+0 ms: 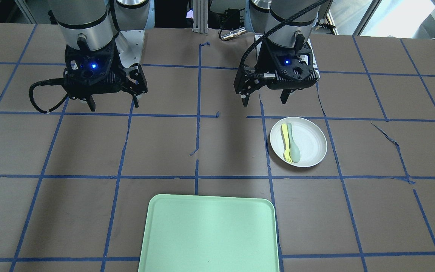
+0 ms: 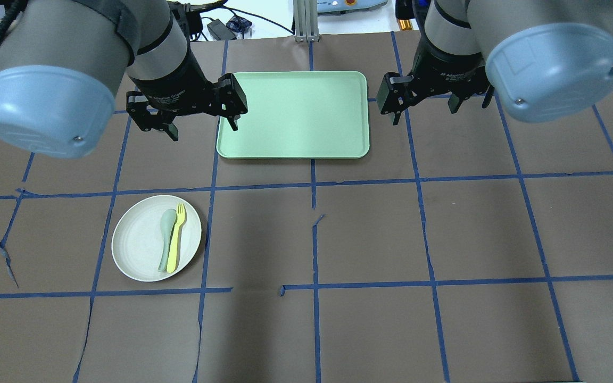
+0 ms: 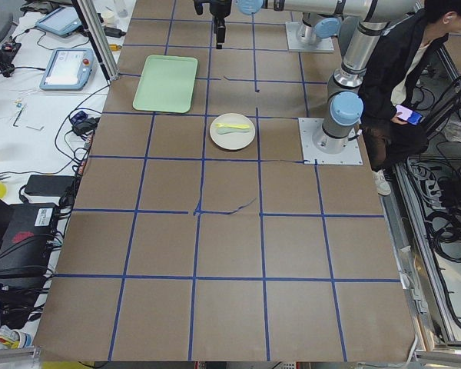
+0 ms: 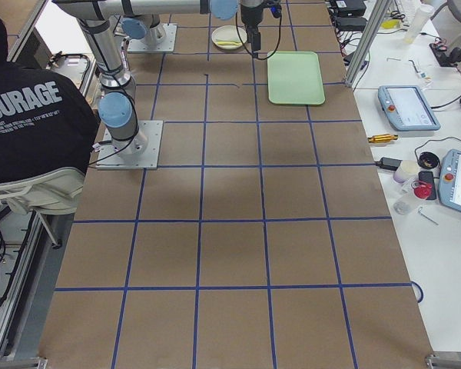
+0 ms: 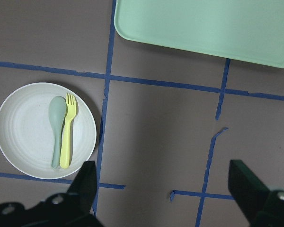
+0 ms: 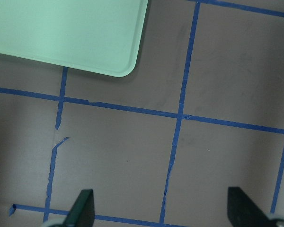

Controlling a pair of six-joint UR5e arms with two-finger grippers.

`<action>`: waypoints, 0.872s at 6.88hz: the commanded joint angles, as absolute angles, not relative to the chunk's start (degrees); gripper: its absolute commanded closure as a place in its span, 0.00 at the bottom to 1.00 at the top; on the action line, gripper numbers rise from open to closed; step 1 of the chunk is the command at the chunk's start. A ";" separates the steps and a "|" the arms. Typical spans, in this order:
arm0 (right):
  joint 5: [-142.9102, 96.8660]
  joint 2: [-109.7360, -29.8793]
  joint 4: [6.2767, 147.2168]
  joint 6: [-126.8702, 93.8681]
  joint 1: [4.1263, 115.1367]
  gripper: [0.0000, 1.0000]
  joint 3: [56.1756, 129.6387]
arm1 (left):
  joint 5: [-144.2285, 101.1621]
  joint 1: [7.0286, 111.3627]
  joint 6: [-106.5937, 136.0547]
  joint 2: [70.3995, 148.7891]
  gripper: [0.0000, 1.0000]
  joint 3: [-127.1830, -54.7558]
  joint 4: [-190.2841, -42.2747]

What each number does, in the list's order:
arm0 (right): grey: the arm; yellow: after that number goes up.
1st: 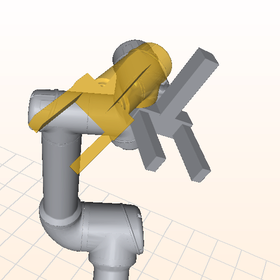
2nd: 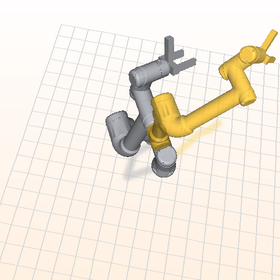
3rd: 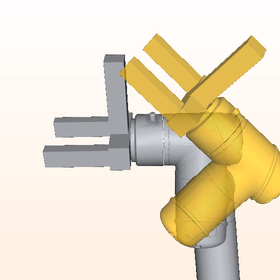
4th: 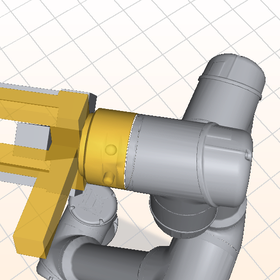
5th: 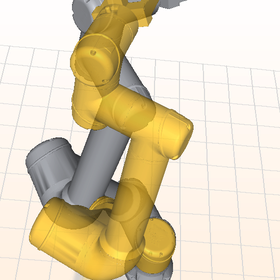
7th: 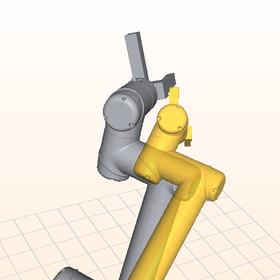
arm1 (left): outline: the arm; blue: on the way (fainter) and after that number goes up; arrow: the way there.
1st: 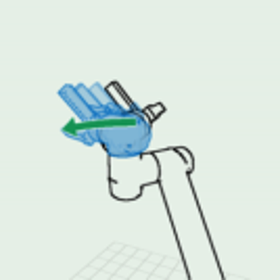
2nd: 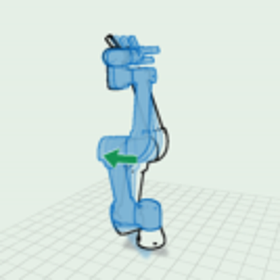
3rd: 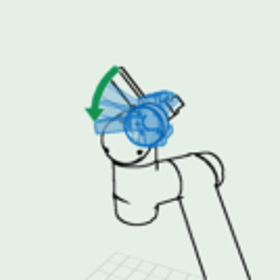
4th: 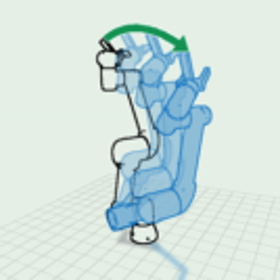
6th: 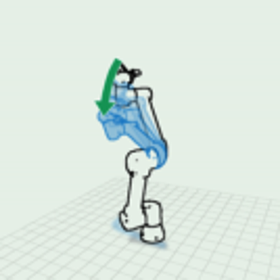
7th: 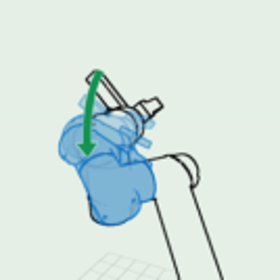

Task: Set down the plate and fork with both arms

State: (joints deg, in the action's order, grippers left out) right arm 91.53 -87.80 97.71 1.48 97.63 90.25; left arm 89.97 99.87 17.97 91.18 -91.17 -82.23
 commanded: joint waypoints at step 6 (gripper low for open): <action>91.93 -87.71 97.82 1.23 97.65 0.00 88.86 | 90.00 99.40 17.93 91.14 0.00 -91.32 -81.91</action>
